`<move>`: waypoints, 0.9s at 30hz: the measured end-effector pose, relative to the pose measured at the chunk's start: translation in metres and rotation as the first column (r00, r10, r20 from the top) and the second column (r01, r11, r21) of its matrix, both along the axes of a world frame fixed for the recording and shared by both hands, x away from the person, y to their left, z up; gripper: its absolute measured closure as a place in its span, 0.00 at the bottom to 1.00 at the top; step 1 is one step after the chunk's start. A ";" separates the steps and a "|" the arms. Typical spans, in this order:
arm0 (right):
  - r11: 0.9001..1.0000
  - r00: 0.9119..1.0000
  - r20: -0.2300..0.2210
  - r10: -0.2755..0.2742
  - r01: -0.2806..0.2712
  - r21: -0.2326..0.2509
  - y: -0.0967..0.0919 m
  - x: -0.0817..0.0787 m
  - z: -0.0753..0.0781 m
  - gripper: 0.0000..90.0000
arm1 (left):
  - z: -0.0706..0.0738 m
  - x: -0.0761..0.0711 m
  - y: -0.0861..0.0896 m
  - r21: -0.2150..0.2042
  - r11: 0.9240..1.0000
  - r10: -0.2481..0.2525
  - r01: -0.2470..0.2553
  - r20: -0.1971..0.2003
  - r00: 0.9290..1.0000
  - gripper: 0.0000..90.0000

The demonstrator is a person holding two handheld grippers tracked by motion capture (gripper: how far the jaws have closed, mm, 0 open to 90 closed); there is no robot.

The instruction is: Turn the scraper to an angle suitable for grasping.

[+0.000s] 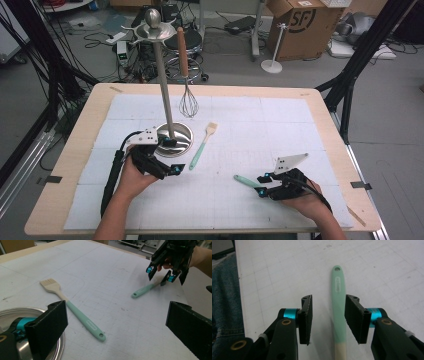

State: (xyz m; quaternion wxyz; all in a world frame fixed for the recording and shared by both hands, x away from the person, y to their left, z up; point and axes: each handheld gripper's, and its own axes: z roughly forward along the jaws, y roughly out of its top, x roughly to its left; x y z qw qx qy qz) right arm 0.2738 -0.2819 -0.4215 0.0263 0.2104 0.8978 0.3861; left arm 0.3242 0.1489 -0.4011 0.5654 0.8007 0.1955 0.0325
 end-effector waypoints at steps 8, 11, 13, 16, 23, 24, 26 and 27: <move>0.997 0.999 0.043 -0.014 0.011 0.075 -0.005 -0.004 -0.004 0.59 | -0.001 0.000 -0.002 -0.001 1.000 -0.001 0.001 -0.002 1.000 0.05; 0.994 0.999 0.044 -0.032 0.028 0.102 -0.008 -0.006 -0.009 0.59 | -0.001 -0.001 -0.003 0.003 1.000 -0.003 0.003 -0.006 1.000 0.05; 0.995 0.999 0.044 -0.031 0.027 0.101 -0.010 -0.007 -0.011 0.55 | -0.002 0.000 -0.003 0.008 1.000 -0.008 0.009 -0.005 1.000 0.05; 0.994 0.998 0.054 -0.035 0.029 0.107 -0.012 -0.009 -0.011 0.53 | -0.002 0.000 -0.003 0.013 1.000 -0.010 0.010 -0.003 1.000 0.05; 0.991 0.996 0.069 -0.063 0.055 0.119 -0.018 -0.011 -0.011 0.55 | -0.003 0.000 -0.004 0.014 1.000 -0.011 0.011 -0.006 1.000 0.05; 0.992 0.996 0.067 -0.064 0.056 0.112 -0.018 -0.010 -0.012 0.57 | -0.003 0.000 -0.004 0.015 1.000 -0.014 0.014 -0.007 1.000 0.05; 0.994 0.996 0.058 -0.069 0.064 0.088 -0.016 -0.010 -0.013 0.62 | -0.003 0.000 -0.004 0.017 1.000 -0.014 0.014 -0.007 1.000 0.05; 0.995 0.996 0.058 -0.074 0.070 0.067 -0.014 -0.009 -0.015 0.65 | -0.003 0.000 -0.004 0.018 1.000 -0.014 0.014 -0.008 1.000 0.05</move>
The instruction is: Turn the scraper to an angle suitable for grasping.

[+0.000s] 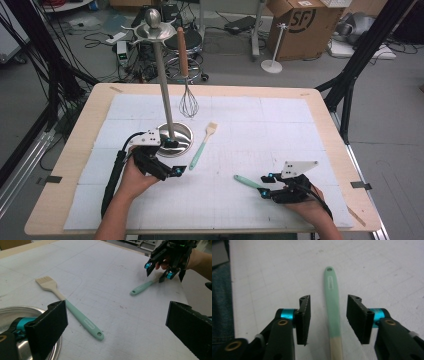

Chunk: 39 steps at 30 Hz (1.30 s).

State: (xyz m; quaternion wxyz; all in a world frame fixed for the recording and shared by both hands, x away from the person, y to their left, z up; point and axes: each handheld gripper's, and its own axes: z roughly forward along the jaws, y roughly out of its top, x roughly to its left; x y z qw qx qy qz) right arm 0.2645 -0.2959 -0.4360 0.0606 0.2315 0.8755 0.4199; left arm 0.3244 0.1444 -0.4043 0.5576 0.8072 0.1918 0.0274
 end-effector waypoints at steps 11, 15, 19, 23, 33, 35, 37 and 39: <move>0.997 1.000 -0.017 0.002 -0.003 -0.081 -0.003 0.000 -0.009 0.87 | 0.000 -0.001 -0.001 0.002 1.000 -0.002 0.002 -0.001 1.000 0.05; 0.997 1.000 -0.025 -0.004 0.002 -0.078 -0.010 -0.003 -0.008 0.87 | 0.000 -0.001 0.000 0.003 1.000 -0.004 0.004 0.001 1.000 0.05; 0.997 0.999 -0.033 -0.011 0.009 -0.071 -0.015 -0.004 -0.009 0.87 | 0.000 -0.001 0.000 0.001 1.000 -0.003 0.003 0.000 1.000 0.05; 0.998 0.999 -0.040 -0.017 0.014 -0.059 -0.015 -0.004 -0.009 0.81 | 0.000 -0.001 -0.001 0.001 1.000 -0.004 0.004 -0.002 1.000 0.05; 1.000 0.999 -0.037 -0.027 0.027 -0.003 -0.013 -0.002 -0.007 0.66 | -0.001 0.000 -0.001 -0.004 1.000 -0.007 0.007 -0.001 1.000 0.05; 1.000 0.999 -0.033 -0.031 0.031 -0.003 -0.013 -0.002 -0.007 0.65 | -0.001 0.001 -0.001 -0.002 1.000 -0.008 0.008 0.001 1.000 0.05; 1.000 0.999 -0.029 -0.030 0.031 0.005 -0.012 -0.002 -0.007 0.63 | -0.001 0.000 -0.001 -0.004 1.000 -0.008 0.008 0.001 1.000 0.05; 0.999 0.999 -0.028 -0.028 0.029 0.022 -0.012 -0.002 -0.005 0.59 | -0.001 0.000 -0.001 -0.005 1.000 -0.010 0.010 0.001 1.000 0.05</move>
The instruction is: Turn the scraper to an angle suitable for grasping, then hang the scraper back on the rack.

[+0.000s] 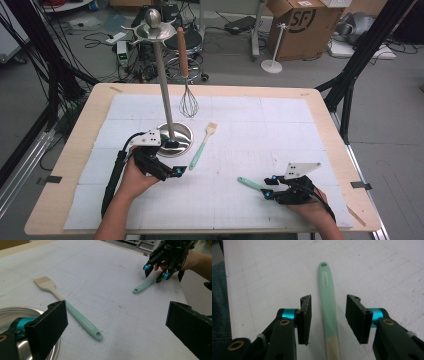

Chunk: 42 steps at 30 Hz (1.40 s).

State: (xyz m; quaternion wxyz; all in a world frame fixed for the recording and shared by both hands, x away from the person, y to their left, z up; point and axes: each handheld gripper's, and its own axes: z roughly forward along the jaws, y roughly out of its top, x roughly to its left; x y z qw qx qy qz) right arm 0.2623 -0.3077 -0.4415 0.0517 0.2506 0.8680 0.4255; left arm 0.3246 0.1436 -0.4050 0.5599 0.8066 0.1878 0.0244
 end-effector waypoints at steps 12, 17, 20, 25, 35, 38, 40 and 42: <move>1.000 1.000 0.011 0.005 -0.005 0.025 0.003 0.000 0.003 0.54 | 0.001 -0.001 0.000 -0.001 1.000 -0.001 0.001 0.003 1.000 0.05; 1.000 1.000 0.000 -0.003 0.003 0.023 0.002 0.000 0.002 0.51 | 0.000 0.000 -0.001 -0.008 1.000 -0.001 0.000 -0.002 1.000 0.05; 1.000 1.000 0.007 -0.007 0.007 0.014 0.001 0.000 0.001 0.49 | -0.001 0.001 -0.002 -0.009 1.000 -0.004 0.004 0.000 1.000 0.05; 1.000 0.999 0.038 -0.027 0.027 0.009 0.000 -0.001 0.003 0.43 | -0.001 0.001 -0.003 -0.002 1.000 -0.007 0.007 -0.001 1.000 0.05; 0.992 1.000 0.007 -0.024 0.025 -0.125 0.007 0.004 0.005 0.41 | 0.000 0.001 -0.001 -0.011 1.000 -0.005 0.005 0.001 1.000 0.05; 0.987 1.000 -0.009 -0.018 0.016 -0.162 0.012 0.006 0.008 0.49 | 0.001 0.000 -0.001 -0.014 1.000 -0.005 0.005 0.001 1.000 0.05; 0.979 1.000 -0.016 -0.016 0.012 -0.204 0.015 0.007 0.008 0.55 | 0.002 -0.001 -0.001 -0.014 1.000 -0.003 0.003 0.001 1.000 0.05; 0.969 1.000 -0.016 -0.010 0.006 -0.245 0.020 0.007 0.008 0.62 | 0.002 -0.001 -0.001 -0.014 1.000 -0.003 0.003 0.001 1.000 0.05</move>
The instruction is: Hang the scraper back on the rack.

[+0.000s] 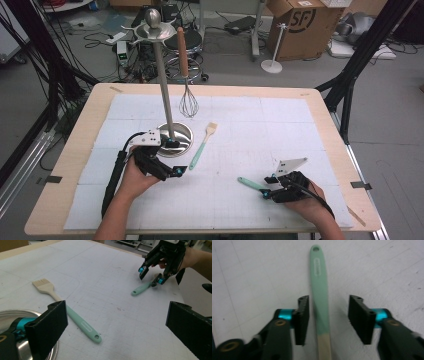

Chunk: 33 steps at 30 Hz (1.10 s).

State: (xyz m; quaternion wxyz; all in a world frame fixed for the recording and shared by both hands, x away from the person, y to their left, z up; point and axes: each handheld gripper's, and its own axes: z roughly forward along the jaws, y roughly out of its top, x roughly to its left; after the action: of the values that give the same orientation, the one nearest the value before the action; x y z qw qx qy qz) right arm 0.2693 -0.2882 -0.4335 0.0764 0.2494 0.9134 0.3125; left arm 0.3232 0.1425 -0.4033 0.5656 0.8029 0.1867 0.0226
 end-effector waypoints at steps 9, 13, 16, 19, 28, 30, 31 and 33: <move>0.996 0.999 -0.018 0.041 -0.042 -0.076 0.010 -0.006 0.007 0.82 | 0.000 0.000 0.000 0.005 1.000 -0.006 0.006 0.004 1.000 0.05; 0.993 0.998 -0.037 0.041 -0.045 -0.107 0.009 -0.006 0.009 0.75 | 0.000 0.000 0.000 0.003 1.000 -0.006 0.006 0.005 1.000 0.05; 0.990 0.998 -0.051 0.040 -0.047 -0.131 0.005 -0.008 0.012 0.74 | 0.000 0.000 0.000 0.001 1.000 -0.005 0.005 0.003 1.000 0.05; 0.989 0.997 -0.072 0.033 -0.043 -0.142 -0.001 -0.009 0.012 0.73 | 0.000 0.000 -0.001 0.002 1.000 -0.004 0.004 0.003 1.000 0.05; 0.983 0.993 -0.112 0.032 -0.051 -0.178 -0.002 -0.009 0.014 0.74 | 0.000 0.000 -0.001 0.006 1.000 -0.005 0.005 0.000 1.000 0.05; 0.981 0.992 -0.119 0.028 -0.050 -0.189 -0.001 -0.007 0.015 0.75 | -0.001 0.001 -0.001 0.008 1.000 -0.004 0.004 0.001 1.000 0.05; 0.980 0.992 -0.122 0.018 -0.042 -0.196 0.001 -0.008 0.015 0.76 | -0.001 0.000 -0.002 0.007 1.000 -0.004 0.004 -0.002 1.000 0.05; 0.979 0.992 -0.122 0.020 -0.045 -0.200 0.001 -0.007 0.015 0.79 | -0.001 0.001 -0.002 0.005 1.000 -0.003 0.003 -0.003 1.000 0.05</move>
State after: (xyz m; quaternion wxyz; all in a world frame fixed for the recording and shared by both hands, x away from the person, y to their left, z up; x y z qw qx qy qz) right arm 0.2619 -0.2870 -0.4186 0.0414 0.2436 0.9473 0.2038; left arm 0.3238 0.1402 -0.4048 0.5636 0.8045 0.1864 0.0213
